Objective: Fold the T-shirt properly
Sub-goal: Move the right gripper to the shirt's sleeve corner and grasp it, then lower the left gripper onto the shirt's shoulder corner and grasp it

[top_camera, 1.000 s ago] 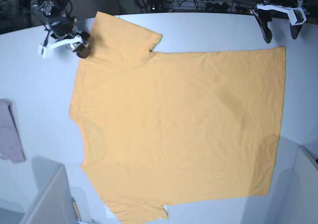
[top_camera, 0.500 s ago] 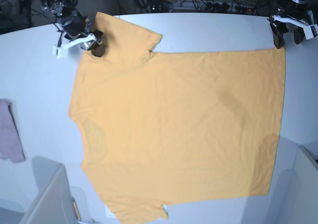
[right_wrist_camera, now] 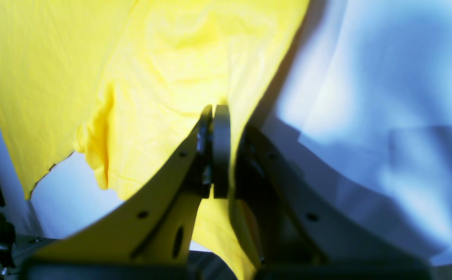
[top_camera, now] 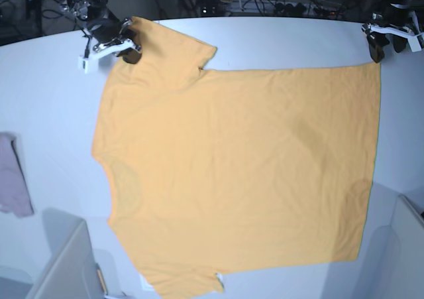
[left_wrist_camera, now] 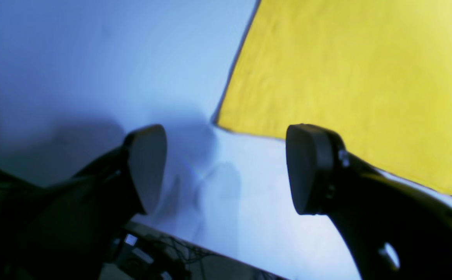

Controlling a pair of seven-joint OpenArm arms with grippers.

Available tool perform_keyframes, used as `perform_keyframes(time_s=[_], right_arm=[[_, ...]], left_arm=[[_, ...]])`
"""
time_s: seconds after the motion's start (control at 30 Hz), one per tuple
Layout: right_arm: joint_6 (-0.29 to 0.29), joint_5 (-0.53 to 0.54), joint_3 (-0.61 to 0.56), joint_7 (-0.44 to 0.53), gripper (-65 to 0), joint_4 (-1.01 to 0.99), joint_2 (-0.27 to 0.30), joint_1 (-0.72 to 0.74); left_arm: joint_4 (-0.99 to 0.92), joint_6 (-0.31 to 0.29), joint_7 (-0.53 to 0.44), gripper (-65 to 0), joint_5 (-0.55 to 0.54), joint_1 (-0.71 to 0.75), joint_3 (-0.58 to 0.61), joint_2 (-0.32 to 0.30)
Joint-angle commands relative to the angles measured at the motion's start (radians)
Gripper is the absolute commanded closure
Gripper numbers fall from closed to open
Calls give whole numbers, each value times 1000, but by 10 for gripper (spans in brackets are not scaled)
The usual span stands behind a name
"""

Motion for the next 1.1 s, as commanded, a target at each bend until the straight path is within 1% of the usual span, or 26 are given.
perform_keyframes(time_s=[0.0,0.1,0.23,0.33,0.4,0.53,0.6,0.67,0.9,1.07], right_arm=[[-22,-19,-3,-32,0,-1,8,-12],[-22,-21,-3,-32,0,-1,8,-12],[-22,-21,-3,-32,0,-1,10,-12],[-22,-21,-3,-32,0,-1,10,-12],[-22,-21,-3,-32,0,-1,10,-12],[-22,-21,-3,-32,0,1,10,-12],[-22,-21,-3,-32,0,1,10,-12],[-22,-21,-3,-32,0,2,10,-11],[-22,-21,-3,-32,0,2,10,-6],[-22,-21,-3,-32,0,2,10,-6]], left_arm=[[1,-6,-19,-448,-15,-3,-4,-14],[-30,-6,12,-448,-15,-41,-12,-14],[-67,-6,133,-448,-15,-120,-47,-16],[-99,-6,200,-448,-15,-178,-69,-16],[-125,-6,223,-448,-15,-203,-72,-16],[-176,-16,228,-448,-17,-230,-66,-16],[-197,-71,228,-448,-17,-245,-66,-16],[-222,-101,229,-448,-17,-258,-64,-14],[-283,-109,229,-448,-17,-295,-64,-9],[-283,-109,229,-446,-17,-316,-64,21]])
